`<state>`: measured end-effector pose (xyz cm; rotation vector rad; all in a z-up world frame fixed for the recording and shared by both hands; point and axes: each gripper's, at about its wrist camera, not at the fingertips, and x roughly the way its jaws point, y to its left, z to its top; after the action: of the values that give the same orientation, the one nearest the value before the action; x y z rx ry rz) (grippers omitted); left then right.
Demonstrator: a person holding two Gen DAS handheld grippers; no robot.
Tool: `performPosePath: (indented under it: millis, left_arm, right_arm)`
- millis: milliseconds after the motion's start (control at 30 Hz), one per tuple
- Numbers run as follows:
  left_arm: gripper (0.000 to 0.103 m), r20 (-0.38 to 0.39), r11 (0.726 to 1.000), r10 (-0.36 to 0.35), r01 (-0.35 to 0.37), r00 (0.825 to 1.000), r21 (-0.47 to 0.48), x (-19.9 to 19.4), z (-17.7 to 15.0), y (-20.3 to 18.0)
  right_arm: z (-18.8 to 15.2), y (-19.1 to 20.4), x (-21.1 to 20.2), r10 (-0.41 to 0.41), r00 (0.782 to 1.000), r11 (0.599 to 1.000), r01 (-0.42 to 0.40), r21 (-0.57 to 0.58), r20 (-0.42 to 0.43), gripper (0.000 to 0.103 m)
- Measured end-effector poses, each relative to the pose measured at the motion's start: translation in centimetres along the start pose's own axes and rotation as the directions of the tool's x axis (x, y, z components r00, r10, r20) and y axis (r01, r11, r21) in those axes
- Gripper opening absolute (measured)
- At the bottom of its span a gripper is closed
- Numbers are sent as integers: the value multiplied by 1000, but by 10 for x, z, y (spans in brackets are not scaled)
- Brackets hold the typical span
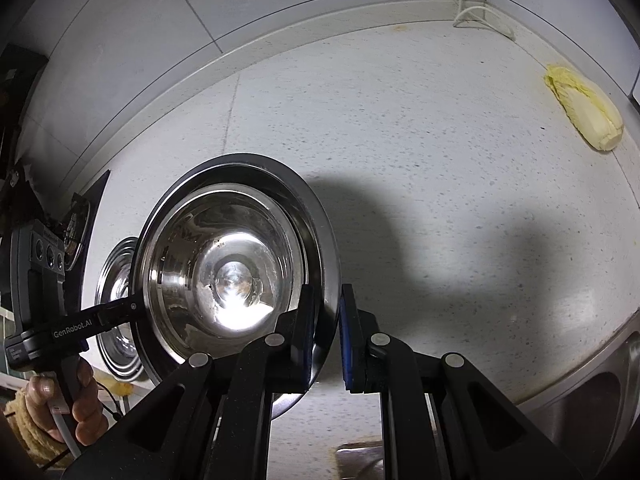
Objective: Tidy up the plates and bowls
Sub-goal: 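Lift the nested bowl stack with both grippers and carry it over the plate stack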
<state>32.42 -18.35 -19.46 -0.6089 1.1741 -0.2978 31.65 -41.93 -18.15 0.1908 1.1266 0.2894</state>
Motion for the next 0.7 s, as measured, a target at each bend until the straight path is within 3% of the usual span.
performPosePath:
  millis: [267,700]
  left_arm:
    - [13,22,1000,24,-24,999,-5,-38,1,31]
    - [13,81,997,71,-68,994,-35,-109,-3,115]
  right_arm:
    - [1,41,3,20,1000,999,-19,-26,11,10]
    - [-11,124,27,65,998,995,-66,-81,-16,10]
